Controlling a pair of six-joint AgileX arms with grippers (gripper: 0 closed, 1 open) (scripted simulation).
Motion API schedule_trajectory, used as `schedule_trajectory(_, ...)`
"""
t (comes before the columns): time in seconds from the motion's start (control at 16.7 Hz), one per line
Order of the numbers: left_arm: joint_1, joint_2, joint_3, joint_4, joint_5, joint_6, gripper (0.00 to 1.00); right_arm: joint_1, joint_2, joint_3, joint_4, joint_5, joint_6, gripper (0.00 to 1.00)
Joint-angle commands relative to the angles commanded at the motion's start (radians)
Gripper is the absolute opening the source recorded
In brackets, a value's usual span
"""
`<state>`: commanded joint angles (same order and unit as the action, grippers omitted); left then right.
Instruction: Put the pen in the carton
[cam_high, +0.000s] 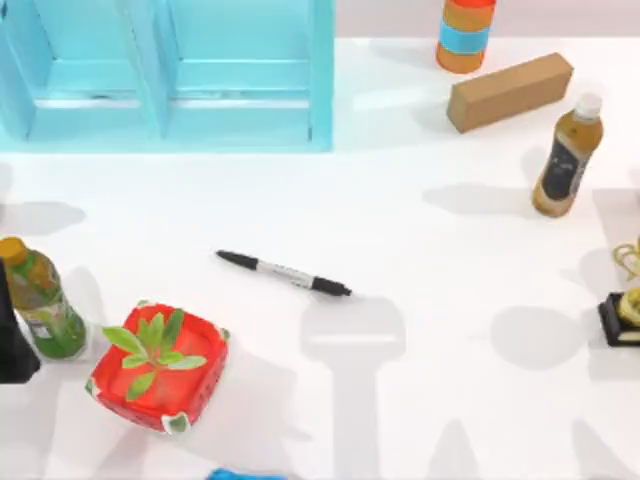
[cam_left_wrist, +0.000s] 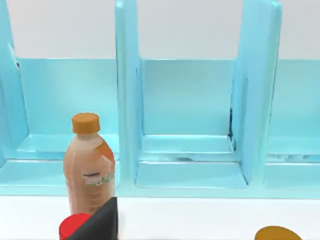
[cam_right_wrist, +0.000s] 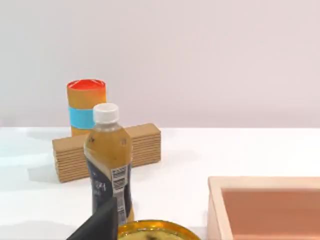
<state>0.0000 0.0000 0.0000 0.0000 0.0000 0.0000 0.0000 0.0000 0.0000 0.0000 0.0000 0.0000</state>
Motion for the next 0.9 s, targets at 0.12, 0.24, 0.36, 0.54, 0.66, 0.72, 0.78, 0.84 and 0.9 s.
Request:
schedule_trajectory(0.12, 0.000, 0.000, 0.000, 0.000, 0.000, 0.000, 1.00, 0.000, 0.000, 0.000, 0.000, 0.000, 0.000, 1.00)
schedule_trajectory(0.24, 0.000, 0.000, 0.000, 0.000, 0.000, 0.000, 1.00, 0.006, 0.028, 0.026, -0.015, -0.004, -0.006, 1.00)
schedule_trajectory(0.36, 0.000, 0.000, 0.000, 0.000, 0.000, 0.000, 1.00, 0.022, 0.095, 0.089, -0.050, -0.014, -0.020, 1.00)
schedule_trajectory(0.54, 0.000, 0.000, 0.000, 0.000, 0.000, 0.000, 1.00, 0.061, 0.267, 0.248, -0.140, -0.038, -0.056, 1.00)
schedule_trajectory(0.66, 0.000, 0.000, 0.000, 0.000, 0.000, 0.000, 1.00, 0.095, 0.415, 0.387, -0.218, -0.059, -0.088, 1.00)
schedule_trajectory(0.72, 0.000, 0.000, 0.000, 0.000, 0.000, 0.000, 1.00, 0.114, 0.500, 0.466, -0.262, -0.072, -0.105, 1.00)
schedule_trajectory(0.78, 0.000, 0.000, 0.000, 0.000, 0.000, 0.000, 1.00, 0.134, 0.589, 0.549, -0.309, -0.084, -0.124, 1.00)
schedule_trajectory(0.84, 0.000, 0.000, 0.000, 0.000, 0.000, 0.000, 1.00, 0.156, 0.683, 0.636, -0.358, -0.098, -0.144, 1.00)
schedule_trajectory(0.9, 0.000, 0.000, 0.000, 0.000, 0.000, 0.000, 1.00, 0.178, 0.780, 0.727, -0.409, -0.112, -0.165, 1.00)
